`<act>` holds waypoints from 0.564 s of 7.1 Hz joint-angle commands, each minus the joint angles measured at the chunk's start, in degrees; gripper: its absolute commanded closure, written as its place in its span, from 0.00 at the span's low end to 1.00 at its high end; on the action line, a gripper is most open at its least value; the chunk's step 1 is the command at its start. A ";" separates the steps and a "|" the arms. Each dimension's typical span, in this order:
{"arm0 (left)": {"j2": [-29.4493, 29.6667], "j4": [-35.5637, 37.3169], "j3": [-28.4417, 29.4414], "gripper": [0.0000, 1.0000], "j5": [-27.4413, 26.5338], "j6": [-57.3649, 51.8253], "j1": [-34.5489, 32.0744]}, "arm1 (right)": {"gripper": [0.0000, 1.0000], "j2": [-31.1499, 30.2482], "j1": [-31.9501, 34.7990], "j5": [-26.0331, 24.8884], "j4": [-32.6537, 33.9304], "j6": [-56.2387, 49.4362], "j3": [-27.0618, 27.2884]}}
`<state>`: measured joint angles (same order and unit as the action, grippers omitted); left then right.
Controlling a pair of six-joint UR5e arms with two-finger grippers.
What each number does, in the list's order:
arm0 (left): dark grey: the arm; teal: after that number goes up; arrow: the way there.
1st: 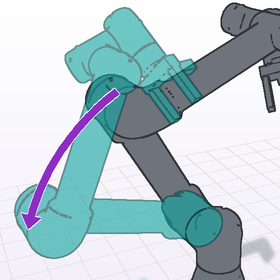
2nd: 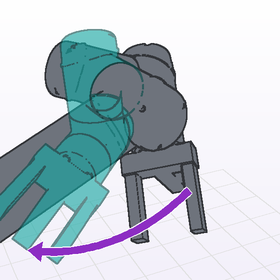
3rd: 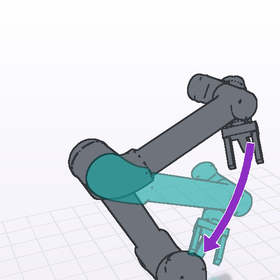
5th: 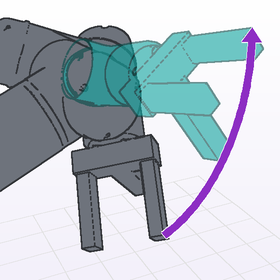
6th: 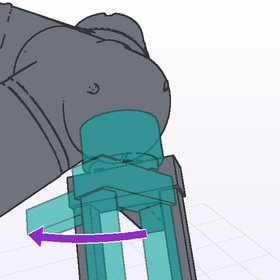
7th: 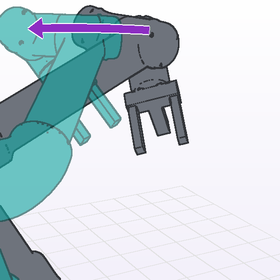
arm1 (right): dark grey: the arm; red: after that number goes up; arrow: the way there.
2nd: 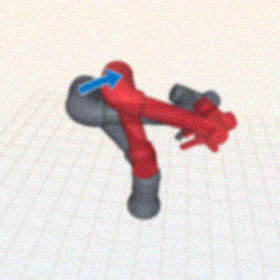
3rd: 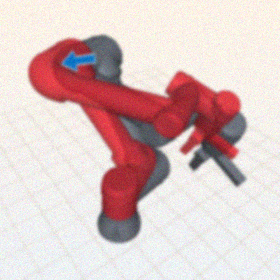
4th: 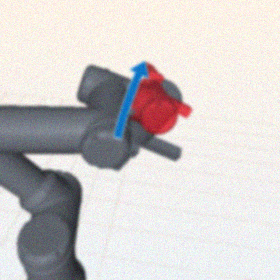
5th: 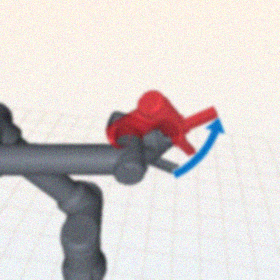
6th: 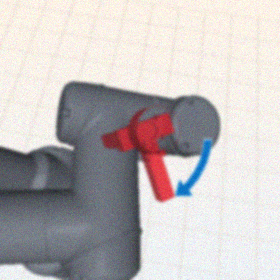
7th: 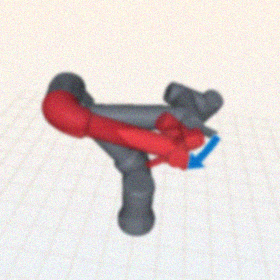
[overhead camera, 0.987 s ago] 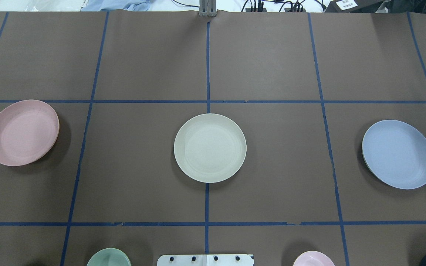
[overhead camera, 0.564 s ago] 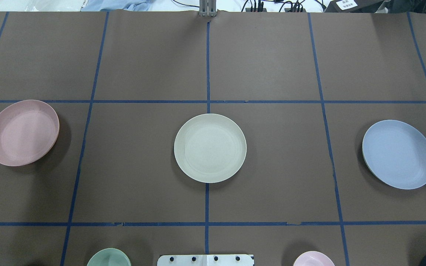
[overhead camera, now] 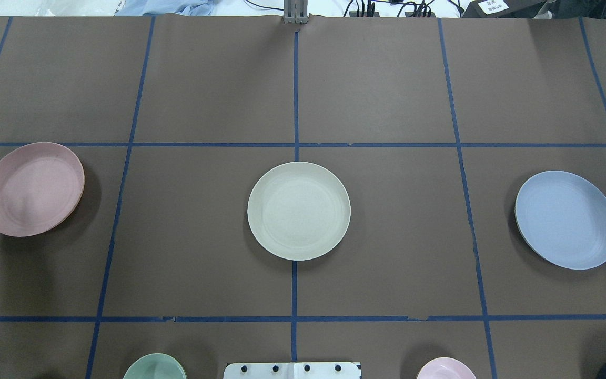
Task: Stack three plates with pink and blue
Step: 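Reach the left gripper to the pink plate's rim and grasp it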
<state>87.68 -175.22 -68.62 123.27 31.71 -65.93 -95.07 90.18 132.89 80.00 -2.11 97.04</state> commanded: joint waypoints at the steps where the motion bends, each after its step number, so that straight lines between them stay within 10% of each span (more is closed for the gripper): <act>1: -0.93 -2.85 0.24 0.14 -4.86 8.25 5.78 | 0.00 -0.12 0.00 0.00 -0.02 0.00 -0.10; 2: -0.93 -3.72 0.24 0.18 -7.84 9.07 8.34 | 0.00 -0.21 0.00 0.00 -0.02 0.00 -0.01; 4: -0.93 -3.81 0.42 0.59 -7.87 10.30 8.45 | 0.00 -0.29 0.00 0.00 -0.02 0.00 -0.01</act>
<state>86.77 -178.78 -68.32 115.83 40.84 -57.96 -95.28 90.18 132.89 79.98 -2.11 97.02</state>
